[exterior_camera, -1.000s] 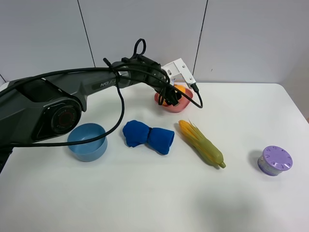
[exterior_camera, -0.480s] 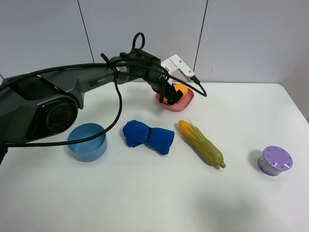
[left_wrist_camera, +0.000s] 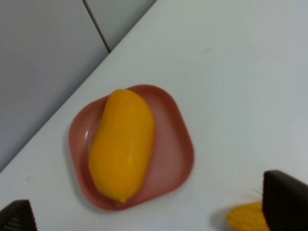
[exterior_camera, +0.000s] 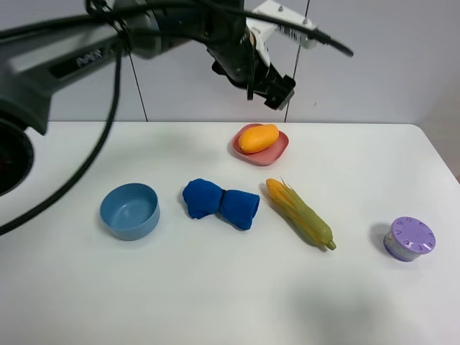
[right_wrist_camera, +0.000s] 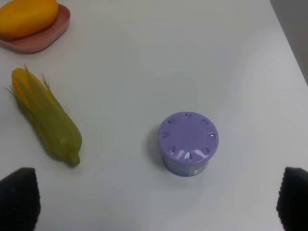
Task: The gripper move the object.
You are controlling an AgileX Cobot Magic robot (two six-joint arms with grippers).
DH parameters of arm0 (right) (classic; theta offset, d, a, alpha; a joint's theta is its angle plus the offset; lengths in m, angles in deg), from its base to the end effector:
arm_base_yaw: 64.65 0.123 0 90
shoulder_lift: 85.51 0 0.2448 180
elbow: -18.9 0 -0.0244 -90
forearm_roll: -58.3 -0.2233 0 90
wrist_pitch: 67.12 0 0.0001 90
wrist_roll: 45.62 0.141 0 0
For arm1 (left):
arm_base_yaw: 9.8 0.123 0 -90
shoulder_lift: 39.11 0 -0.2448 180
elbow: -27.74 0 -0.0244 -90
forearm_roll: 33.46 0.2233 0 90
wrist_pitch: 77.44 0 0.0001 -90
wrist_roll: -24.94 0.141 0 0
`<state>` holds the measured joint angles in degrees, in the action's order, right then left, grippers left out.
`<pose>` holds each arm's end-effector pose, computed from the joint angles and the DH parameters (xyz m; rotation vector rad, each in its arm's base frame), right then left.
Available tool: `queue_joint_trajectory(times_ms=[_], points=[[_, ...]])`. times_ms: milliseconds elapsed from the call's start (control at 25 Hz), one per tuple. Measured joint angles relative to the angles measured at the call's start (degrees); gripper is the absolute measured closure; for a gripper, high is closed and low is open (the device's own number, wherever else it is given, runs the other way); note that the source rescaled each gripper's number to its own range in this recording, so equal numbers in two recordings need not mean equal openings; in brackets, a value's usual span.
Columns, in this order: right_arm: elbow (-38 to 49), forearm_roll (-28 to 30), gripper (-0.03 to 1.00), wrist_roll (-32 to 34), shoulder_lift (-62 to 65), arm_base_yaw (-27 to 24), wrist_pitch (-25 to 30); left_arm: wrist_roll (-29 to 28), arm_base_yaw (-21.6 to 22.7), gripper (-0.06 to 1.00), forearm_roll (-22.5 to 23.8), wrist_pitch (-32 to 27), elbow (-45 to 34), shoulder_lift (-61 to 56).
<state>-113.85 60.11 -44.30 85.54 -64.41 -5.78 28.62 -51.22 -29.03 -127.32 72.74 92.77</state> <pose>0.0551 -0.0037 0.2403 0.0210 2.0510 -0.0209 0.3666 -0.3123 0.2393 0.9474 2.1993 -0.2175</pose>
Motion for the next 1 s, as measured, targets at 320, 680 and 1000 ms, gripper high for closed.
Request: queue_joint_trajectory(times_ms=[320,680,1000], points=[[0.00,0.00,-0.03,0.00,0.00,0.00,0.00,-2.09,3.42,0.13,1.24,-8.44,0.04,-13.64],[0.00,0.00,-0.03,0.00,0.00,0.00,0.00,-2.14,28.73,0.13,4.97,-15.46,0.04,-23.02],[0.00,0.00,-0.03,0.00,0.00,0.00,0.00,0.70,44.94,0.13,5.11,-19.36,-1.91,-31.72]])
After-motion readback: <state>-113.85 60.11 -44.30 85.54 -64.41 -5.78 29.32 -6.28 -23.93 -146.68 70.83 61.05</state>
